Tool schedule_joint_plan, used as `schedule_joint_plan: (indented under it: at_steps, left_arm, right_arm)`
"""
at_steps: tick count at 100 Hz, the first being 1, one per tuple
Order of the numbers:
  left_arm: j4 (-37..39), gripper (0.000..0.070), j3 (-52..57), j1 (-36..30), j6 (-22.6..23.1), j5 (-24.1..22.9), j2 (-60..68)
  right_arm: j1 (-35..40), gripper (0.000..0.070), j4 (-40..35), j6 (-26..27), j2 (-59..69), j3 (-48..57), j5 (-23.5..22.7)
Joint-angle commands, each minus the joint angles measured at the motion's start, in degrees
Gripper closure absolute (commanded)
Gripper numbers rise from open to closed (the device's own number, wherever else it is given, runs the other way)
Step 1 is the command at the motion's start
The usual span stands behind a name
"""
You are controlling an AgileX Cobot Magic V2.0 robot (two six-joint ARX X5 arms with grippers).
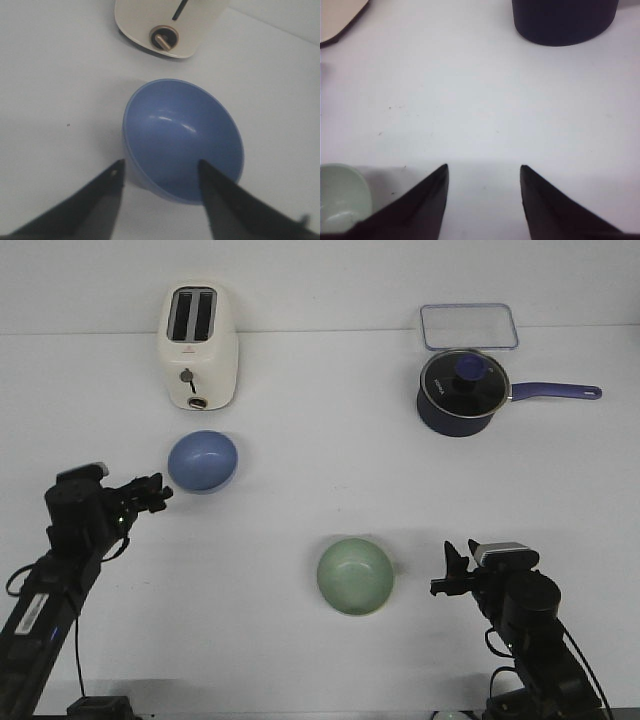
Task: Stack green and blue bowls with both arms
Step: 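Reach the left gripper to the light blue bowl rim and grasp it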
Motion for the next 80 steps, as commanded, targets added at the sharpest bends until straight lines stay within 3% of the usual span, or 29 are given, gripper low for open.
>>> schedule_joint_plan:
  at_steps: [1,45,52,63,80]
  left_arm:
    - [0.17,0.0201,3.04,0.04,1.79,0.07,5.77]
    - [0.17,0.0213,15.45,0.02,1.49,0.35,31.43]
    - [0.13,0.0338,16.50,0.02,0.44,0.70,33.20]
    - [1.01,0.0700,16.74,0.02,-1.31,3.17,33.33]
    - [0.09,0.0688,17.42,-0.28,-1.38,7.17,31.67]
  right_arm:
    - [0.15,0.0401,0.57,0.74,0.33,-0.13,-0.07]
    - [0.15,0.0401,0.57,0.74,0.31,-0.13,-0.07]
    - [0.15,0.0401,0.55,0.74,0.31,-0.13,-0.07]
    - [0.15,0.0401,0.55,0.74,0.33,-0.13,-0.07]
    - [0.15,0.0401,0.55,0.74,0.33,-0.13,-0.07]
